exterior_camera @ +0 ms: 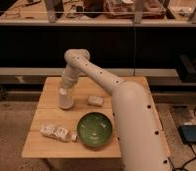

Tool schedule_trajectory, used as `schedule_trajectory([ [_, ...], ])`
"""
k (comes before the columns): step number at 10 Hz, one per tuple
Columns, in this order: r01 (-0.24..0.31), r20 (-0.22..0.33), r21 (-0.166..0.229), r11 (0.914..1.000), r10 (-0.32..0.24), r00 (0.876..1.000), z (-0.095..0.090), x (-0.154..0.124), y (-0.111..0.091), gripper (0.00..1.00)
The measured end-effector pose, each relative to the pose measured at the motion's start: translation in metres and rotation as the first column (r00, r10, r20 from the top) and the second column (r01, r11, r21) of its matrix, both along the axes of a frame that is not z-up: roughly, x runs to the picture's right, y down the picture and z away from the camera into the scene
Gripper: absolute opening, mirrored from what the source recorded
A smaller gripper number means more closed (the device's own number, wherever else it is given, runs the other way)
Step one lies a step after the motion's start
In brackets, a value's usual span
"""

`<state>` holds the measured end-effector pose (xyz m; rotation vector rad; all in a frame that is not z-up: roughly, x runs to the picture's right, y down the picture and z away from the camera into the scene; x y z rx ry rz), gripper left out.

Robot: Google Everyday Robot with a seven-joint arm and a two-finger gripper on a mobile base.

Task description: Place the ceramic cup over the eraser

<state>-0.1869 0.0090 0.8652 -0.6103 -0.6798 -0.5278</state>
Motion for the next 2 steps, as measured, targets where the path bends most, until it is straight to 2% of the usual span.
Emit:
schedule_trajectory([
  [2,0.000,0.000,0.000,1.0000,0.000,1.000,0.0000,0.0002,-0.0001,0.80],
])
